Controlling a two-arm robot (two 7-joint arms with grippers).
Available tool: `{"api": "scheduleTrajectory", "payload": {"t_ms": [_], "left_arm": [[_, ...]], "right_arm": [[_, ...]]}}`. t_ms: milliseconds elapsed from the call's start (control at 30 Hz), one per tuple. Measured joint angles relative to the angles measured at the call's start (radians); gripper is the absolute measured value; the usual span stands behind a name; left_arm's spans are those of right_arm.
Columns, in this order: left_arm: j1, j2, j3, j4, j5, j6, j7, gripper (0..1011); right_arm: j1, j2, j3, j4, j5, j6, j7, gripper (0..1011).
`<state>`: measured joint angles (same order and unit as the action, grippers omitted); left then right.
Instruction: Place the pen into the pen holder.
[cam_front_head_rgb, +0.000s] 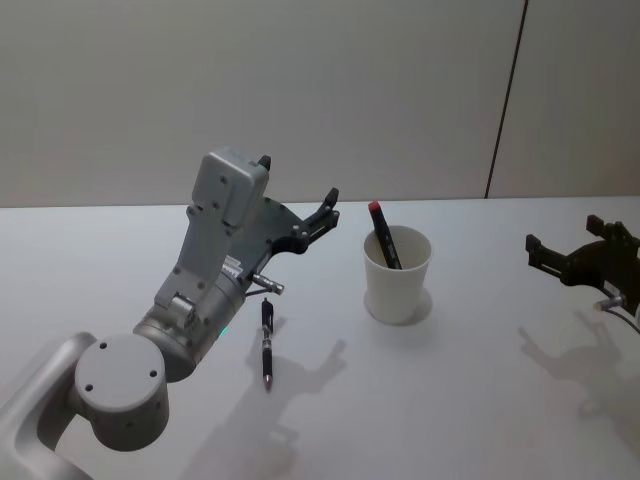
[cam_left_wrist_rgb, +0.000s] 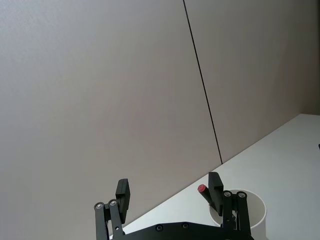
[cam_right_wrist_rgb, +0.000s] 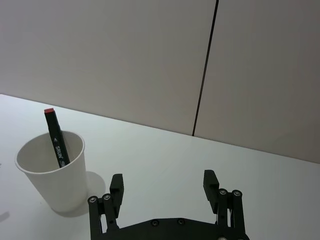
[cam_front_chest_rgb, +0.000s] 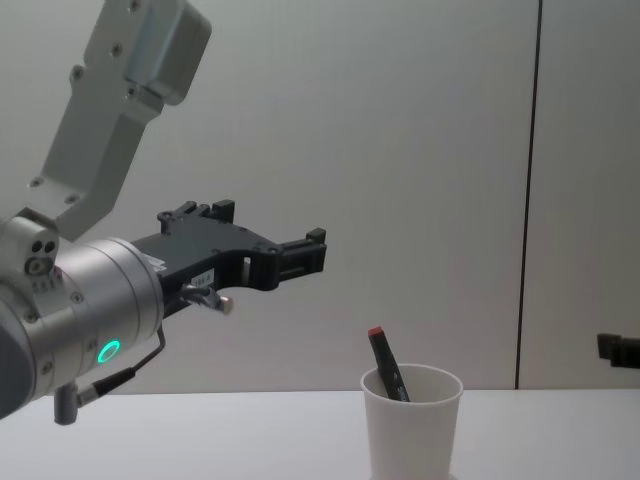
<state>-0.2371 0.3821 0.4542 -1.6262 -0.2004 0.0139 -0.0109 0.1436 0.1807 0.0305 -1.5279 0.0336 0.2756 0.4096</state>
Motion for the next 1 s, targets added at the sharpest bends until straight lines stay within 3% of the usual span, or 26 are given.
{"api": "scheduleTrajectory", "payload": {"t_ms": [300,633,1000], "left_arm": [[0.0,0.0,-0.001,-0.001,0.002,0.008,0.0,1003],[0.01,0.001,-0.003,-0.025,0.005,0.065,0.02,1003],[0.037,0.001,-0.009,-0.06,-0.04,0.141,0.083,1003]], "right_arm": [[-0.007,0.004,0.002,-0.01,0.001,0.006,0.005,1001],[-0.011,0.006,0.003,-0.015,0.002,0.009,0.007,1001],[-0.012,0.007,0.003,-0.017,0.002,0.011,0.008,1001]]}}
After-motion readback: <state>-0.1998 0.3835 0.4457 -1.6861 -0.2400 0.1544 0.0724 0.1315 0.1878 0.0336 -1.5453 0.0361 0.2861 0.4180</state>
